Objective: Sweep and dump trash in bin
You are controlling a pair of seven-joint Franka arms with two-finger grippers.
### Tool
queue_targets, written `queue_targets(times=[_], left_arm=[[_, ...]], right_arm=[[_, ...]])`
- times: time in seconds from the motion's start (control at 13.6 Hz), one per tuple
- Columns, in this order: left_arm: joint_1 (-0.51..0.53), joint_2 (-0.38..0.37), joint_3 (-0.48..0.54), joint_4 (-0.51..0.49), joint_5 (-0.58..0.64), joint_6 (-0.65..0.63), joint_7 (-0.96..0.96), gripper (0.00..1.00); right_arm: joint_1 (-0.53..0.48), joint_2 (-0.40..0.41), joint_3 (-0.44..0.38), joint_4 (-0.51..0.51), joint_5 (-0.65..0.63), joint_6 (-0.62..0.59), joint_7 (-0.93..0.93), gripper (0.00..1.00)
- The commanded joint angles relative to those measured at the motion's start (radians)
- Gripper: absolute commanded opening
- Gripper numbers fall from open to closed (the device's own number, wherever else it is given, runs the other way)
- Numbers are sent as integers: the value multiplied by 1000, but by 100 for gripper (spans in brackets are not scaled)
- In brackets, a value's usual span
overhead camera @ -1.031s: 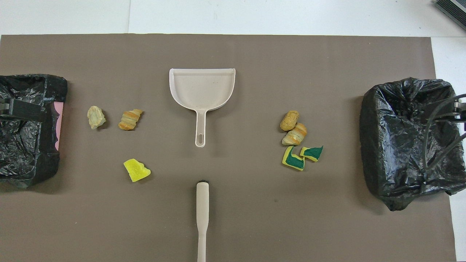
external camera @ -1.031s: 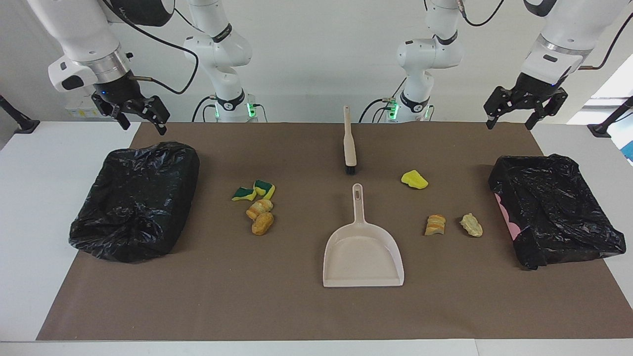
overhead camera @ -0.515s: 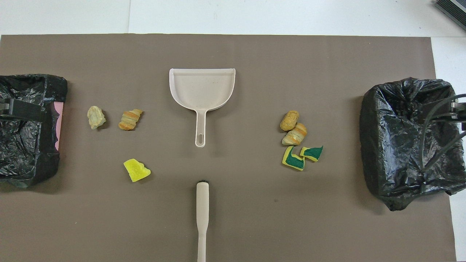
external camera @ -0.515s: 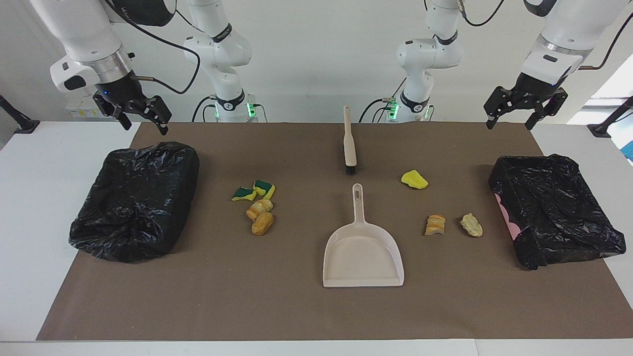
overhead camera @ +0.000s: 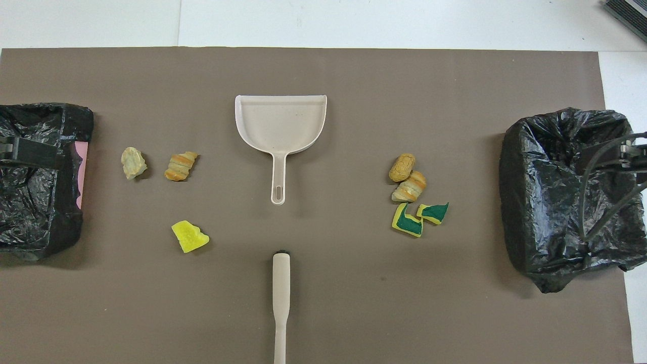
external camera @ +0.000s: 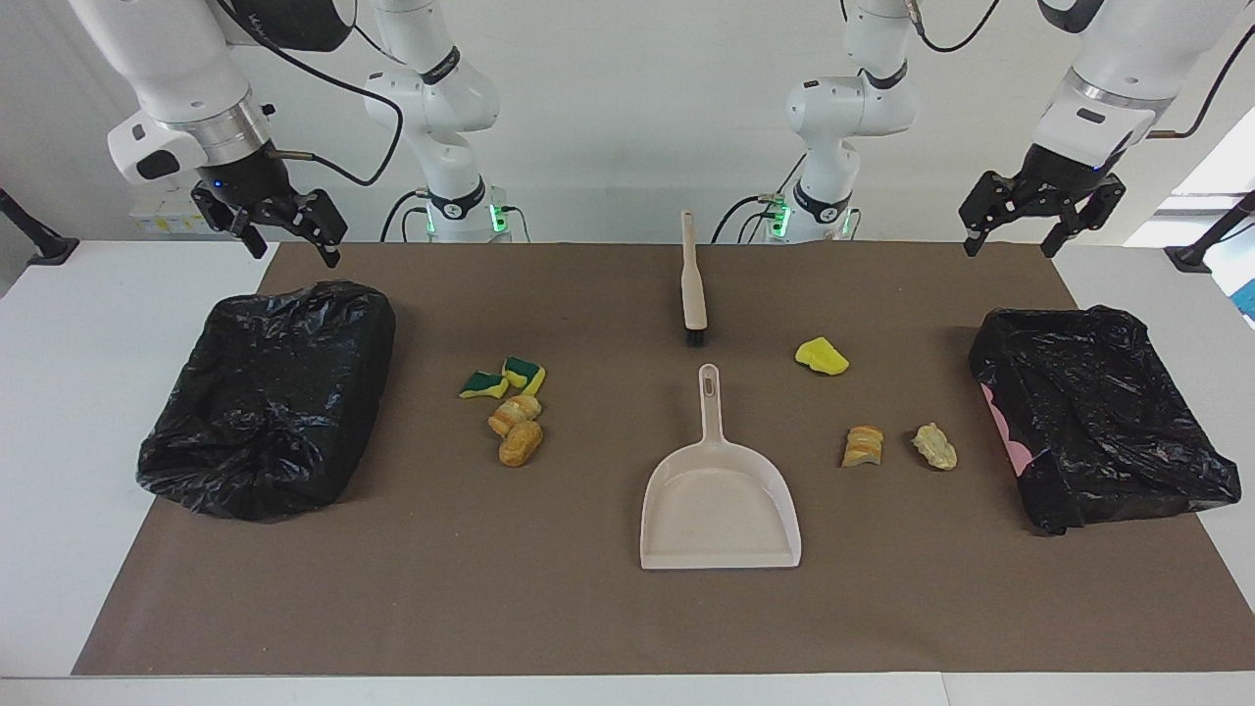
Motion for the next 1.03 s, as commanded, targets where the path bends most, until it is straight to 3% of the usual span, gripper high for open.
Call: queue_targets(times=[0.0, 0.52, 0.81, 0.96], left_arm=[[9, -21, -3, -18, -13, -5, -6, 100], [9, -21, -3, -18, -13, -5, -6, 100], [9, -21, -3, -18, -13, -5, -6, 100], [9, -21, -3, -19, -13, -5, -6, 100]], right_arm=[[-4, -21, 3, -17, 17, -8, -31, 100], [10, 2, 6, -7, 3, -8, -60, 100], [11, 106, 87, 79, 4, 16, -25, 100], [61, 151, 106, 84, -2, 77, 12, 100]])
